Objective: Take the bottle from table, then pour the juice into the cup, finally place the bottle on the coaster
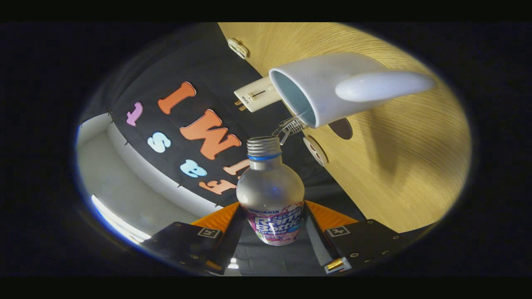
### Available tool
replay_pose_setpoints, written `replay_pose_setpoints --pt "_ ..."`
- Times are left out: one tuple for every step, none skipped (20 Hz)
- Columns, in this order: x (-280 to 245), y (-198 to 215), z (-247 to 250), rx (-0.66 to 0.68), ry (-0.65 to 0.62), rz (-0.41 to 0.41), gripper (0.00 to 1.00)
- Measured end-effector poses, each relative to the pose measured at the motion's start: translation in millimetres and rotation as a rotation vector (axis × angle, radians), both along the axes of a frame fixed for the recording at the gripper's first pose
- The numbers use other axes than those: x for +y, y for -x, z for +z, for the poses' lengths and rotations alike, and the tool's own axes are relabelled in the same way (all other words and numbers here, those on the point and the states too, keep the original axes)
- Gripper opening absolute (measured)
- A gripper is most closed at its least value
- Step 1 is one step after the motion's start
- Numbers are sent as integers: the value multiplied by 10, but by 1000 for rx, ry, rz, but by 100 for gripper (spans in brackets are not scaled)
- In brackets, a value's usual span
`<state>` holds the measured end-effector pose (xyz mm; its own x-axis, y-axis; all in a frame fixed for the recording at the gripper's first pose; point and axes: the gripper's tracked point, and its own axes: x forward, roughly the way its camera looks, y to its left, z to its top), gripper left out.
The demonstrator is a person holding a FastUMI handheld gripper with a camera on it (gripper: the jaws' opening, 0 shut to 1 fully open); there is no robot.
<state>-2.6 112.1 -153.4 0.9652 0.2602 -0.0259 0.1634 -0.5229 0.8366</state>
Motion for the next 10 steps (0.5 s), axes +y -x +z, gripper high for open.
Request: replay_pose_setpoints --pt "-4 7 9 0 -2 -1 77" --pt "-7 7 10 -1 -3 -2 77" --pt "2 3 12 0 -3 -1 77" --pt "2 -8 9 2 -3 -2 77" --pt "4 -8 3 5 -1 -3 77" --pt "14 -16 -4 6 0 -1 77" --pt "21 -14 8 8 0 2 77" --pt "27 -20 8 7 -1 3 77" --pt "23 -8 12 6 -1 3 77" --pt "17 -12 13 6 -4 0 77"
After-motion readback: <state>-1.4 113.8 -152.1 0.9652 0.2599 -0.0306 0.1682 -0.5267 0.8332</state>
